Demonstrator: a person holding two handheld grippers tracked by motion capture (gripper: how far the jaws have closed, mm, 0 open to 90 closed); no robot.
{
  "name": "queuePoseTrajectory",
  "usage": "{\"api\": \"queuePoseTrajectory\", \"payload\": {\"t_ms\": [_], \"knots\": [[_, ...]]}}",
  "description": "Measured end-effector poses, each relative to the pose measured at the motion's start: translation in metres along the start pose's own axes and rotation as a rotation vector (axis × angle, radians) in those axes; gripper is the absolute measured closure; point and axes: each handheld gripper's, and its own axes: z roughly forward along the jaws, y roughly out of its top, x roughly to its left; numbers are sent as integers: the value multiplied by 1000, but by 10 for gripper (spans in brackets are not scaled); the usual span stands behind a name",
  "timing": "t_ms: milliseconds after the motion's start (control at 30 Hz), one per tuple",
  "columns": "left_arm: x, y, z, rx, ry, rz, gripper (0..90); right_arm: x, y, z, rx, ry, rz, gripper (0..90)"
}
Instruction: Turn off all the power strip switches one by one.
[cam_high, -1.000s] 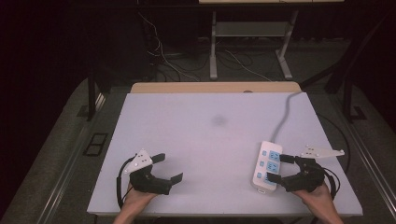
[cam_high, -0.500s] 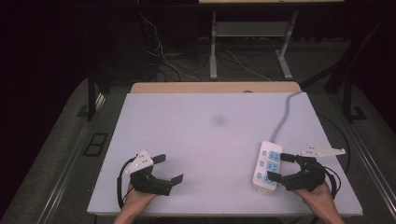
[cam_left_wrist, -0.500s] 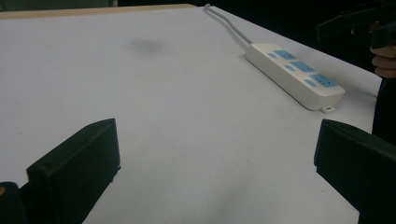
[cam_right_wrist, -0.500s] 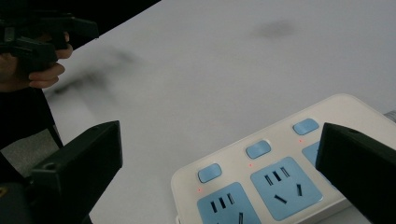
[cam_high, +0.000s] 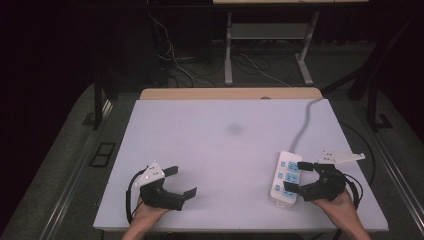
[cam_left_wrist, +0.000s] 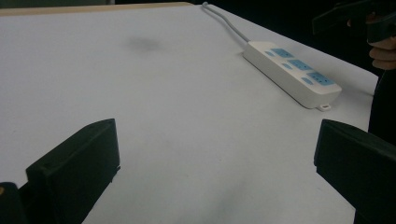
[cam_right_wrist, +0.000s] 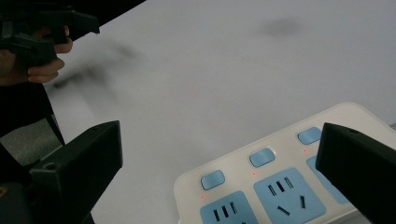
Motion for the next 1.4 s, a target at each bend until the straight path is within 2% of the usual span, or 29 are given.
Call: {"api": "queuePoseTrajectory", "payload": {"t_ms": [300,467,667,933,967,1000,1133,1233,1267,1400], "knots": [[0,0,0,3,-1,0,0,-1,10,1,57,12,-18,3],[-1,0,0,4,0,-2,0,-1,18,3,118,14,-46,3],[-1,-1,1,8,-2,0,0,-3,23,6,167,16,-70,3],[-1,-1,1,13,-1,0,0,-5,30,14,269,16,-105,3],[-1,-1,1,15,0,2,0,-6,31,16,292,13,-124,3],[-1,-1,1,15,0,3,0,-6,31,16,292,13,-124,3],[-1,-2,2,18,2,4,0,-7,33,22,371,28,-137,3],[-2,-2,2,18,2,3,0,-7,36,25,414,21,-140,10],[-1,-2,2,19,3,4,0,-7,36,25,425,25,-141,49],[-2,-2,1,19,8,5,0,-4,38,28,446,20,-154,56]]}}
